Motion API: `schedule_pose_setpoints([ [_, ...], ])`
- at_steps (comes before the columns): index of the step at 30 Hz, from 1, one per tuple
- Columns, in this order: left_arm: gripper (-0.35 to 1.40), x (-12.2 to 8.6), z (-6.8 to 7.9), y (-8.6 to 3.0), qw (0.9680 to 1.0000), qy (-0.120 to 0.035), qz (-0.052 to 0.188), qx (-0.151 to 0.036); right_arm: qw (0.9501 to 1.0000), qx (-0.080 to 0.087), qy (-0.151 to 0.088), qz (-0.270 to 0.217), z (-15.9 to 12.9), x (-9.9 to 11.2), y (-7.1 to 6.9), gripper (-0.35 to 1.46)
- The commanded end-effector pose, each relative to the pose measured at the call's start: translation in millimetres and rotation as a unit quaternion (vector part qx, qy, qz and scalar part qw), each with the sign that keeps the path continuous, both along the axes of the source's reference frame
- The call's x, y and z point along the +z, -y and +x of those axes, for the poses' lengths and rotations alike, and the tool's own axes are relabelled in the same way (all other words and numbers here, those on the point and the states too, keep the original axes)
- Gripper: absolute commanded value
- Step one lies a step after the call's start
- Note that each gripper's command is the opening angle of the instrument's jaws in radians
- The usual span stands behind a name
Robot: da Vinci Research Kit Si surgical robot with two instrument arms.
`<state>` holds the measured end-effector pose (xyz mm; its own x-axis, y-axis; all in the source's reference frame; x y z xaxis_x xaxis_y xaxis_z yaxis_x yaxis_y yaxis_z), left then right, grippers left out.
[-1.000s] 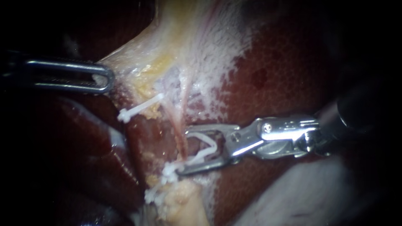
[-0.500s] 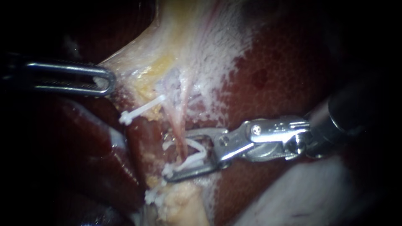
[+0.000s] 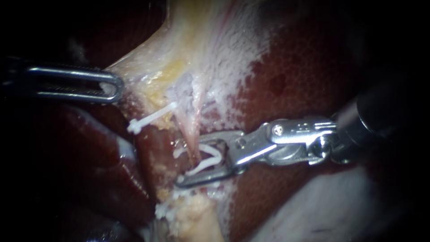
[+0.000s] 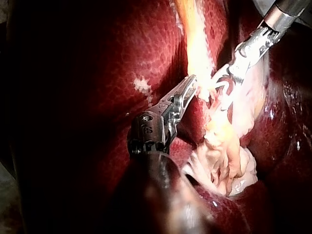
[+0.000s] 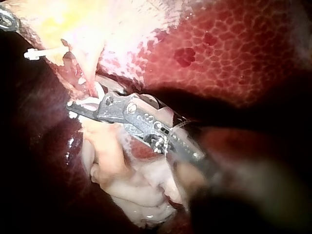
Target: Clipping third clip right tube
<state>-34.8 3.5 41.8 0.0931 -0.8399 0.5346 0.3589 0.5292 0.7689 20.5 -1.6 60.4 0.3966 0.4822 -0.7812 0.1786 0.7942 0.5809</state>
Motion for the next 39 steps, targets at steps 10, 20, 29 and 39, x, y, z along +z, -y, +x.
schedule_pose_setpoints([
  [10,-0.35,0.2,-0.1,0.1,1.0000,0.001,0.000,0.001,1.0000,0.000,0.004,0.006,0.1,0.7,1.0,0.38],
  [20,-0.35,0.2,-0.1,0.1,1.0000,0.001,0.000,0.001,0.9998,0.003,0.008,0.017,0.0,0.7,1.0,0.20],
  [29,-0.35,0.2,-0.1,0.1,1.0000,0.001,0.000,0.001,0.9985,0.017,0.024,0.046,-0.8,0.8,0.6,-0.27],
  [39,-0.35,0.2,-0.1,0.1,1.0000,0.001,0.000,0.001,0.9980,0.019,0.027,0.054,-0.9,0.9,0.7,-0.29],
])
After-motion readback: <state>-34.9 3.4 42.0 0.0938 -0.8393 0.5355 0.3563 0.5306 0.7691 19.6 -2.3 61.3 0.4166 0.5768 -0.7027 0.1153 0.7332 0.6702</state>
